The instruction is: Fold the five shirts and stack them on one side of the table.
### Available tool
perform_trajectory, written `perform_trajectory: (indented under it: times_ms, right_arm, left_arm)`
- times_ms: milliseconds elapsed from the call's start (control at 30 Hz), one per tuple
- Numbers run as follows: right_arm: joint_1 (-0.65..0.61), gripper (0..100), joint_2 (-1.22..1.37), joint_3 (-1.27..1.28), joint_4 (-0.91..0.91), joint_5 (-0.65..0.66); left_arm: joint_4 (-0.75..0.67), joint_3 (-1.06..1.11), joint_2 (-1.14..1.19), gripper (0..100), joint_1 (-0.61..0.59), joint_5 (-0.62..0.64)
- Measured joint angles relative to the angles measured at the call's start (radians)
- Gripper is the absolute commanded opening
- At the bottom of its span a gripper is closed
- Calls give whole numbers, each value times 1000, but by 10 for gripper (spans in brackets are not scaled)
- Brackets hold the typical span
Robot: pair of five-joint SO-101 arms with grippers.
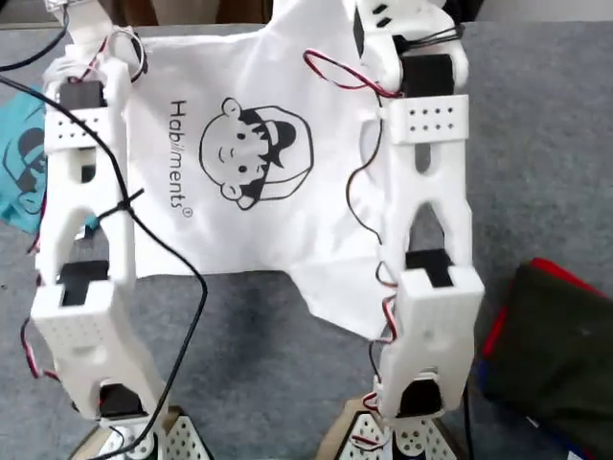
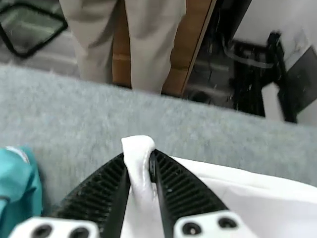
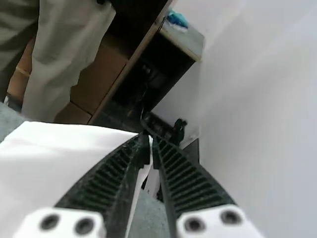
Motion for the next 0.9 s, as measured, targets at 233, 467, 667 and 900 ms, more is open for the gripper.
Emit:
perform_trajectory:
  times_ms: [233, 467, 667, 900]
  right_arm:
    - [-2, 5, 35, -206, 410, 0]
    - [-2, 4, 37, -311, 812, 0]
    - [9, 4, 37, -387, 982, -15]
    - [29, 5, -127, -38, 987, -49]
  left_arm:
    - [275, -143, 63, 18, 0, 0]
    - [539, -160, 63, 18, 0, -8]
    - [764, -160, 63, 18, 20, -51]
    - [859, -52, 60, 18, 78, -60]
